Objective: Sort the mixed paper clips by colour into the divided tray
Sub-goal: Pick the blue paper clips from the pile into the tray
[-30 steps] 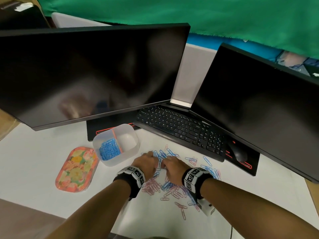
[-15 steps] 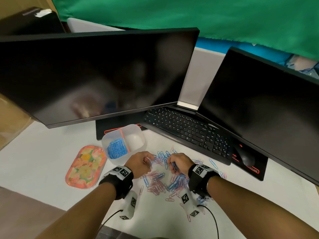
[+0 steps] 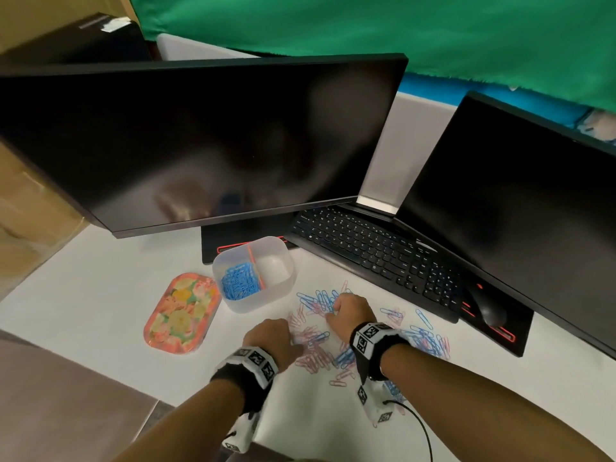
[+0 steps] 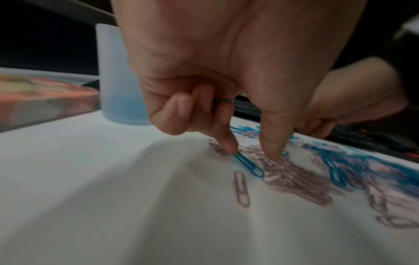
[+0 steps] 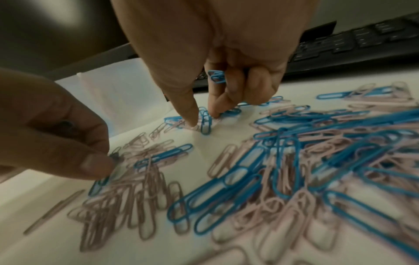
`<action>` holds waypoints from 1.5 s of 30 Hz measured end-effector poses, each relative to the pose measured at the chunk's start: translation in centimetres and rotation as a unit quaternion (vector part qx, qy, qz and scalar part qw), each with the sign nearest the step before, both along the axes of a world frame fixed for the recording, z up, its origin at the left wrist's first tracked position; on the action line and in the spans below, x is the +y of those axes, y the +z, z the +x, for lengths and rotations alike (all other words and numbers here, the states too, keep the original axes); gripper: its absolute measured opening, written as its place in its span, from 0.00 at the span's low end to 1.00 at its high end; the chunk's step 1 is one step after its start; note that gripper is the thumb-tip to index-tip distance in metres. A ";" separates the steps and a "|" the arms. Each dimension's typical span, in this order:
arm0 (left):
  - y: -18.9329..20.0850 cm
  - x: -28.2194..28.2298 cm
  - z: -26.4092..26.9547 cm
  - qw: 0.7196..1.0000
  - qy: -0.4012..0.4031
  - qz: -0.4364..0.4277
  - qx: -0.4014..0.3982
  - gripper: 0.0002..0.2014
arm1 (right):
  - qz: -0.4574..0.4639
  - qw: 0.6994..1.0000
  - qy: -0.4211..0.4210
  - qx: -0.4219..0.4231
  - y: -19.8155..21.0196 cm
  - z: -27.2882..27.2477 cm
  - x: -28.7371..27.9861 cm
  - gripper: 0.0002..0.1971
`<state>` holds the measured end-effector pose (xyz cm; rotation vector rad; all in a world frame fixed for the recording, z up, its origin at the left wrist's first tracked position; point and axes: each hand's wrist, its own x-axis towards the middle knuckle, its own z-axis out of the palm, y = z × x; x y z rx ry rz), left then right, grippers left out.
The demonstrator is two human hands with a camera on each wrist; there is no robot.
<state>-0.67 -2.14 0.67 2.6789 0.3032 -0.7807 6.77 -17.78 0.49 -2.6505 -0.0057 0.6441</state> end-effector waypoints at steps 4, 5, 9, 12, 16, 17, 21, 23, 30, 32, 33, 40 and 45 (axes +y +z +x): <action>-0.1 -0.7 0.0 0.999 0.003 0.033 -0.002 0.14 | -0.049 0.999 0.004 0.000 -0.3 0.2 0.4 0.10; -0.1 -0.6 0.1 0.999 0.007 0.033 0.003 0.12 | -0.056 0.998 0.007 0.005 -0.2 0.2 0.3 0.09; 0.2 -0.1 0.1 1.000 0.022 0.001 0.014 0.11 | -0.066 0.998 0.024 0.010 0.3 0.0 -0.6 0.06; 0.6 0.3 0.2 0.996 0.043 -0.066 -0.033 0.05 | 0.003 1.000 0.006 0.005 0.4 -0.1 -1.5 0.06; 1.8 1.0 0.5 0.962 0.154 -0.204 -0.093 0.06 | 0.128 0.991 -0.017 0.033 1.0 0.2 -1.2 0.08; 2.3 1.3 0.6 0.947 0.183 -0.246 -0.100 0.04 | 0.163 0.985 -0.018 0.058 1.5 0.3 -0.7 0.09; 4.6 3.1 1.3 0.854 0.325 -0.400 -0.077 0.11 | 0.346 0.912 -0.067 0.213 4.5 0.5 2.6 0.11; 5.7 4.5 1.7 0.781 0.405 -0.470 -0.068 0.13 | 0.389 0.881 -0.079 0.257 5.8 0.7 4.6 0.12; 7.7 8.4 3.5 0.719 0.500 -0.467 -0.124 0.09 | 0.322 0.918 -0.009 0.231 7.8 2.5 12.1 0.09; 7.9 9.0 3.8 0.722 0.507 -0.455 -0.120 0.08 | 0.287 0.929 0.015 0.234 8.1 3.2 13.6 0.08; 7.8 9.3 4.0 0.727 0.505 -0.448 -0.121 0.07 | 0.274 0.933 0.028 0.232 8.1 3.6 14.1 0.06; 7.5 9.3 4.4 0.773 0.490 -0.379 -0.137 0.11 | 0.273 0.937 0.054 0.213 8.6 4.5 13.2 0.17; 7.7 7.3 4.3 0.810 0.412 -0.360 -0.212 0.11 | 0.318 0.932 -0.033 0.170 8.6 4.0 8.3 0.12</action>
